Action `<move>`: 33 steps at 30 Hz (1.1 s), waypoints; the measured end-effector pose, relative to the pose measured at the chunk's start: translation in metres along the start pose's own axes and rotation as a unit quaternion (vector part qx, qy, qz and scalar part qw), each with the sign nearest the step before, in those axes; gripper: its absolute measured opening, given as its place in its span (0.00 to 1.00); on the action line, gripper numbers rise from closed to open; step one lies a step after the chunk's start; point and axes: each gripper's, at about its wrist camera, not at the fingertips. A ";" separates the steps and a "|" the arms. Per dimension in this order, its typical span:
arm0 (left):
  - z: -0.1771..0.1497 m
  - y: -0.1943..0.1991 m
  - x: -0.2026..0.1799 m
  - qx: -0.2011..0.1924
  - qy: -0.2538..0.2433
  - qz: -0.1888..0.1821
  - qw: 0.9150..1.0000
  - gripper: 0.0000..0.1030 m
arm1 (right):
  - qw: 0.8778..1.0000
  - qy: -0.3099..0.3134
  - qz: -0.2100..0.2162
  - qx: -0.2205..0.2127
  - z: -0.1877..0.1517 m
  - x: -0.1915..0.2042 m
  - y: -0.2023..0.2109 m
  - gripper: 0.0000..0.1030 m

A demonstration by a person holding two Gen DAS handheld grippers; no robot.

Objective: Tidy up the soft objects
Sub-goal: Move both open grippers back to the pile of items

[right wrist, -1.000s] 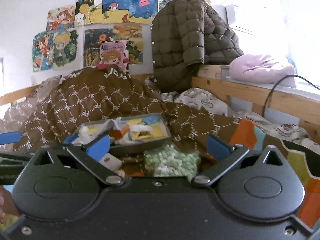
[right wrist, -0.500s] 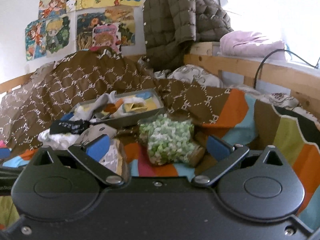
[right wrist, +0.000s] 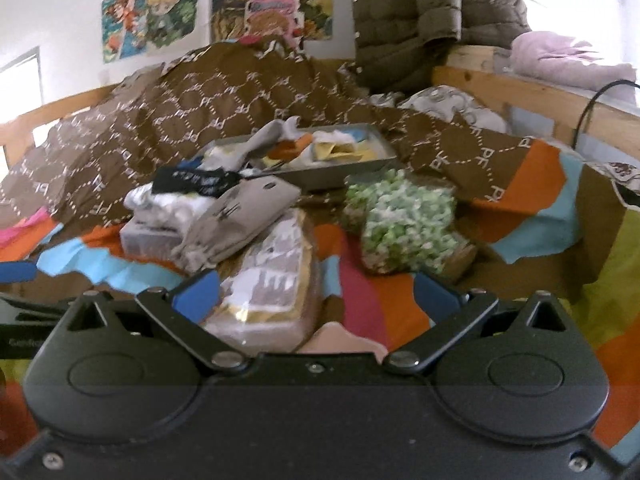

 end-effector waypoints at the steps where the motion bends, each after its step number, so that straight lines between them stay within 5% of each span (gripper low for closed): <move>1: -0.001 0.000 0.000 0.001 0.000 0.001 1.000 0.99 | 1.000 0.001 0.002 0.003 -0.001 0.003 0.000 0.99; 33: 0.000 -0.003 0.027 0.014 0.033 0.028 0.999 0.99 | 1.000 0.003 0.022 0.018 -0.001 0.007 -0.025 1.00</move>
Point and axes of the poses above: each gripper's, at about its wrist camera, not at the fingertips, and y roughly against the way its jaws point, x to its left, z to its top, and after that the axes turned 9 degrees about -y, right-handed
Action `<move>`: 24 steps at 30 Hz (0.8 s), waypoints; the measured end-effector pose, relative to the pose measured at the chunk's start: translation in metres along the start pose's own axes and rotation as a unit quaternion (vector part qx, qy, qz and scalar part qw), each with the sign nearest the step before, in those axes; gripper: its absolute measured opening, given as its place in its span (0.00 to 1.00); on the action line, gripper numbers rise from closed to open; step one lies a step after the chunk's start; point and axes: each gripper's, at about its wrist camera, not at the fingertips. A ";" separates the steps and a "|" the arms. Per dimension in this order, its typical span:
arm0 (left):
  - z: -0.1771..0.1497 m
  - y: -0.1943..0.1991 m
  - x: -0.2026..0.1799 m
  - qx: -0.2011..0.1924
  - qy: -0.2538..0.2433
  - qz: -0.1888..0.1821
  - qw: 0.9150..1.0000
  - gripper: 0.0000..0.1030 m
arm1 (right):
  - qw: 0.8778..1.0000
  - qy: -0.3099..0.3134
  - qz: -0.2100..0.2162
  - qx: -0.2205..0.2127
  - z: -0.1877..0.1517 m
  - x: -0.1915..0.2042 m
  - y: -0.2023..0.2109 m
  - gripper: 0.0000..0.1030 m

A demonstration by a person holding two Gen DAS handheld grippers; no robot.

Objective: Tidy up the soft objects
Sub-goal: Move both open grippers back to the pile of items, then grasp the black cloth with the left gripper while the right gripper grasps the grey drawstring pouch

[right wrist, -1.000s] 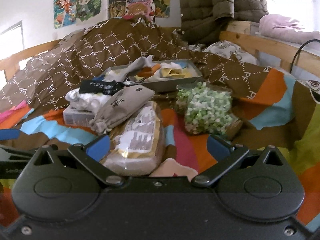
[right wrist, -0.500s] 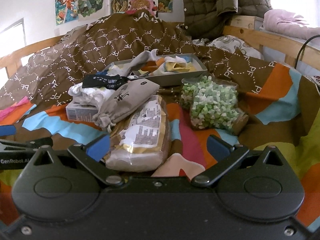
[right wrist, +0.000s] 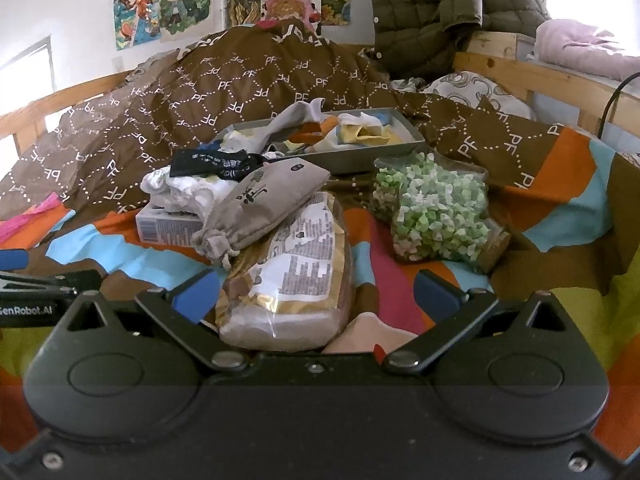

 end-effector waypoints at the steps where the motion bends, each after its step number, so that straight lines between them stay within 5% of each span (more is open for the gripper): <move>1: 0.001 0.000 0.001 0.000 0.000 0.000 1.000 0.99 | 1.000 0.000 0.000 0.000 0.000 0.000 -0.001 1.00; 24: 0.032 -0.021 0.025 -0.028 -0.003 -0.005 1.000 0.99 | 0.999 0.033 -0.001 -0.032 0.031 0.004 -0.049 1.00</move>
Point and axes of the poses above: each gripper's, at about its wrist camera, not at the fingertips, and y roughly against the way its jaws point, x to its left, z to its top, and after that the axes turned 9 degrees about -y, right-handed
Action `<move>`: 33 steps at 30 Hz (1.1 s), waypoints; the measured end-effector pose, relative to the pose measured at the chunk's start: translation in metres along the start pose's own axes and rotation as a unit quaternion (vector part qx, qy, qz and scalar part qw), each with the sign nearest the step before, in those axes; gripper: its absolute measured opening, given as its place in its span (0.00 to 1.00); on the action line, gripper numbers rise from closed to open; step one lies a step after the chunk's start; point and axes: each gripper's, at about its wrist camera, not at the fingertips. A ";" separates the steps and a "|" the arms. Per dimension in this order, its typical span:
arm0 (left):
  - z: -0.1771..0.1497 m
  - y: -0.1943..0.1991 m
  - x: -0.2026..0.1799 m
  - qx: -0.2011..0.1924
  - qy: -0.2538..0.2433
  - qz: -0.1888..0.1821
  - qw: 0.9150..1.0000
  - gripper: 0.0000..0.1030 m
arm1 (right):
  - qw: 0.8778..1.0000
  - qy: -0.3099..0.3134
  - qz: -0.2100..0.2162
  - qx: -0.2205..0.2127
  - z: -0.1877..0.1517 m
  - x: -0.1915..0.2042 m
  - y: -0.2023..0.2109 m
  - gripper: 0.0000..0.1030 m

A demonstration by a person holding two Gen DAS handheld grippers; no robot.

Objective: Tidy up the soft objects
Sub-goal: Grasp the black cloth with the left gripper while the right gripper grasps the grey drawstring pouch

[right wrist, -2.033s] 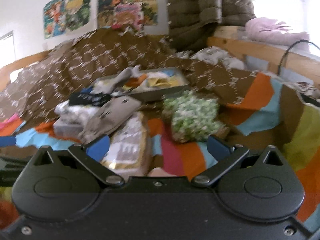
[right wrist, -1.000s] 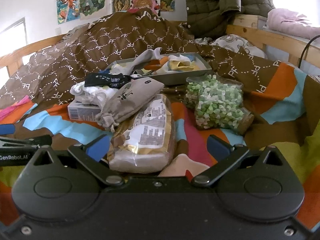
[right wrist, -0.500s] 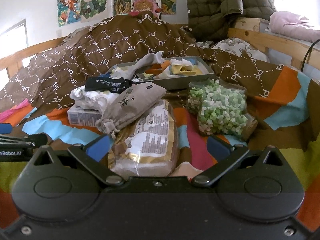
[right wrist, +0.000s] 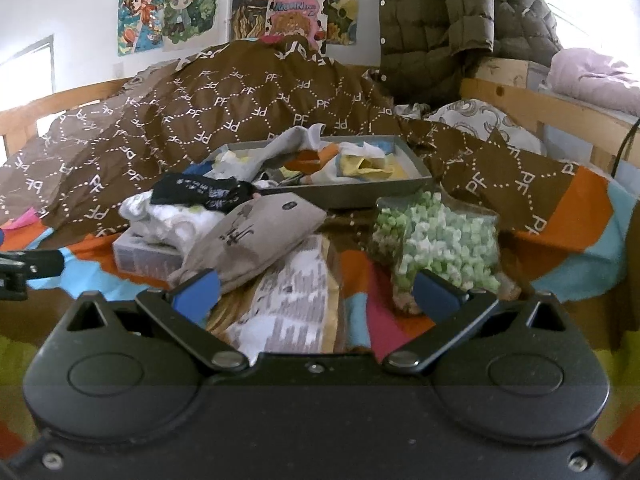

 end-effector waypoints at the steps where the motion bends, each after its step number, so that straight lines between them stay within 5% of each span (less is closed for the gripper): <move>1: 0.003 -0.002 0.002 -0.004 -0.004 -0.001 1.000 0.99 | 1.000 0.003 0.002 -0.002 0.003 0.000 -0.006 1.00; 12: 0.042 -0.038 0.021 -0.035 -0.073 -0.054 0.995 0.99 | 0.998 0.037 0.051 -0.019 0.045 0.023 -0.068 1.00; 18: 0.057 -0.063 0.017 -0.045 -0.149 -0.105 0.982 0.99 | 0.996 0.060 0.067 -0.010 0.061 0.031 -0.092 0.99; 28: 0.086 -0.118 -0.007 -0.066 -0.139 -0.181 0.971 0.97 | 0.994 0.059 0.089 0.031 0.059 0.018 -0.117 0.99; 33: 0.089 -0.140 -0.021 -0.053 -0.154 -0.216 0.963 0.86 | 0.992 0.052 0.102 0.049 0.052 0.011 -0.130 0.83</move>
Point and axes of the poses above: each gripper's, at about its wrist camera, not at the fingertips, and y roughly against the way its jaws point, x to its left, z to its top, and after that the axes turned 9 degrees about -y, right-handed
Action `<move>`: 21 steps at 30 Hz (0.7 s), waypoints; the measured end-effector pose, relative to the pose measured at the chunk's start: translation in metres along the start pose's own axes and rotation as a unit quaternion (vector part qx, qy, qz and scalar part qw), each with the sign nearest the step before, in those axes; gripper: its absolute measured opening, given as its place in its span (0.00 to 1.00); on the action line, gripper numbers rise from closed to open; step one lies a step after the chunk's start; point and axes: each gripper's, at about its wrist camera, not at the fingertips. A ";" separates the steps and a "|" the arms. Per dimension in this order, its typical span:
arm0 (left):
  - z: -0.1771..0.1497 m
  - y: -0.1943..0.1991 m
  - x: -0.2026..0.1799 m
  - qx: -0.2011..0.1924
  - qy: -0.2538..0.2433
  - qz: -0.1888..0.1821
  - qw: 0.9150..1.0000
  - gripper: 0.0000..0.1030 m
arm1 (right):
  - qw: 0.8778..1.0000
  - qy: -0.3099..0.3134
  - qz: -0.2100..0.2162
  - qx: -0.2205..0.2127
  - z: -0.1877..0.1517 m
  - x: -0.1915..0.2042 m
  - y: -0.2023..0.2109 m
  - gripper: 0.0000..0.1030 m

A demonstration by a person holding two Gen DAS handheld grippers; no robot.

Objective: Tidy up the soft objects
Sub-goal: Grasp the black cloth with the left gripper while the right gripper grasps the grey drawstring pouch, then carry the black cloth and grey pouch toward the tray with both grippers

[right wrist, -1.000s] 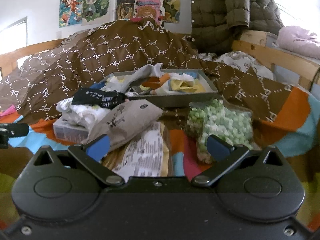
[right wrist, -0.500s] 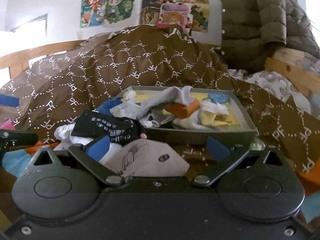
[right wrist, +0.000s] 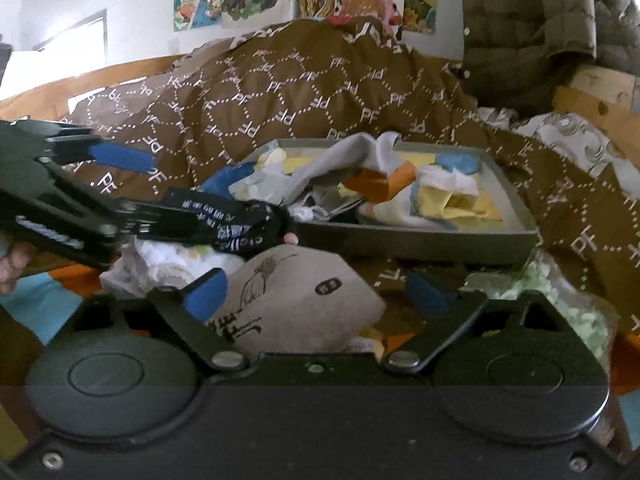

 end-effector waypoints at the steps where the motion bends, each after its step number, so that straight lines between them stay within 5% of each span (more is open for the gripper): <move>1: 0.000 -0.003 0.001 0.001 0.001 -0.004 1.000 0.82 | 1.000 0.001 0.000 0.001 -0.001 0.000 -0.003 0.81; 4: 0.000 -0.013 0.000 0.010 0.001 -0.023 1.000 0.73 | 1.000 0.002 0.001 0.000 -0.002 -0.002 -0.009 0.75; 11: 0.000 -0.031 -0.002 0.031 -0.021 -0.037 0.999 0.36 | 1.000 0.005 -0.001 -0.004 -0.006 0.004 -0.010 0.60; 17: 0.003 -0.036 -0.006 0.044 -0.036 -0.042 0.997 0.22 | 1.000 0.017 -0.005 -0.006 -0.006 0.010 -0.005 0.47; 21: 0.005 -0.037 -0.007 0.051 -0.033 -0.039 0.997 0.10 | 1.000 0.024 -0.002 -0.006 -0.004 0.012 -0.003 0.25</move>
Point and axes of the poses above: each gripper's, at about its wrist camera, not at the fingertips, and y roughly against the way its jaws point, x to its left, z to its top, and after that the axes turned 9 degrees about -y, right-handed
